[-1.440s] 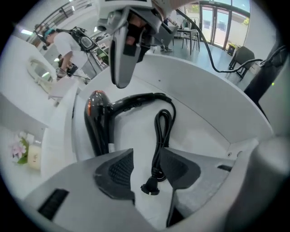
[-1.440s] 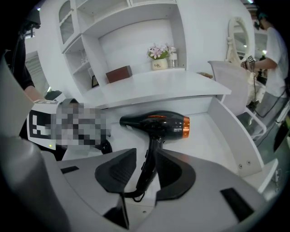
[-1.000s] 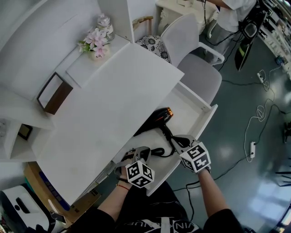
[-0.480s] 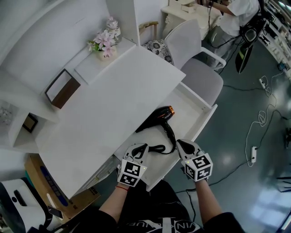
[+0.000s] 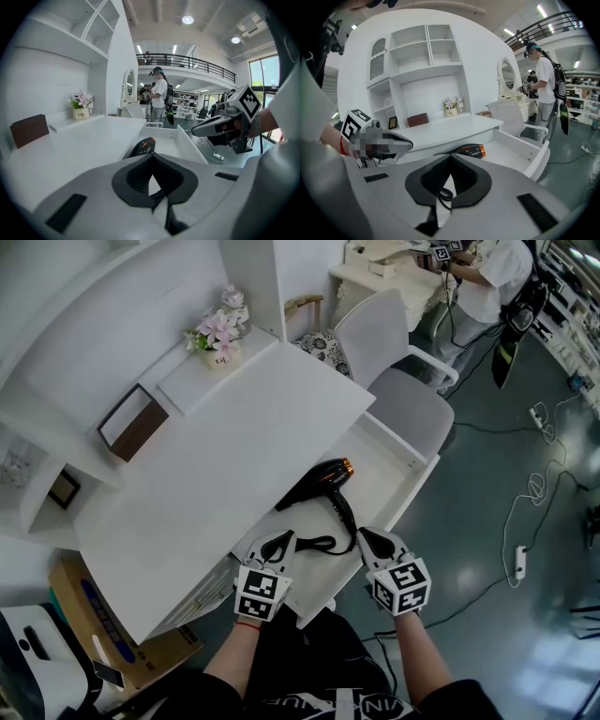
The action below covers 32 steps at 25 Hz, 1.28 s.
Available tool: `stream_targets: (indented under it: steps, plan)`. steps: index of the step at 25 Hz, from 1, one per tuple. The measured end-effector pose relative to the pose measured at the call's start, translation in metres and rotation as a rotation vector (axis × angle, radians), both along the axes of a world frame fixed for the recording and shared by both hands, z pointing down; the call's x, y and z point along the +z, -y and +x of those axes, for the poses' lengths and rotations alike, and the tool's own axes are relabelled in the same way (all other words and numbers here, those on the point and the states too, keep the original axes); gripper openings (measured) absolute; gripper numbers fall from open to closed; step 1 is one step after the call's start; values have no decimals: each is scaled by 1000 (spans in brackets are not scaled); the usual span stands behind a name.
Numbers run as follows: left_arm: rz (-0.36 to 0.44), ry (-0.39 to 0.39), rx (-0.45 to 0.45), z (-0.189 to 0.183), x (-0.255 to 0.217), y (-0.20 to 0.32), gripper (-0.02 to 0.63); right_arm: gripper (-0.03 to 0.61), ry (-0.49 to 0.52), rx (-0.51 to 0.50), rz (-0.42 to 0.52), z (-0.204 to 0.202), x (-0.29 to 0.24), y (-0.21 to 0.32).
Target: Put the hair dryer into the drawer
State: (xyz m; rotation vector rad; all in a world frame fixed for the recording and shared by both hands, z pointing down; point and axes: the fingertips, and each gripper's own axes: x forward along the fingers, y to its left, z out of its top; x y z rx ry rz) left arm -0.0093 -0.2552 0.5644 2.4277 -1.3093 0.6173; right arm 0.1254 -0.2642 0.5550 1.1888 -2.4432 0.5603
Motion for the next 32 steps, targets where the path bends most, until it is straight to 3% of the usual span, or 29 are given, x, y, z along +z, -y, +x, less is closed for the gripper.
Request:
stream_targets:
  steps: [18,23,32]
  plan:
    - [135,-87,-99,-20,-48,-21,5,4,44,-4,92,1,-36,-14]
    - [198,-121,-135,-26,-70,-28,5,3,75,8,153,3,-64,-18]
    - [312,-113,-185,-46,-114,-39,5,3,81,28,232,18,-102,-28]
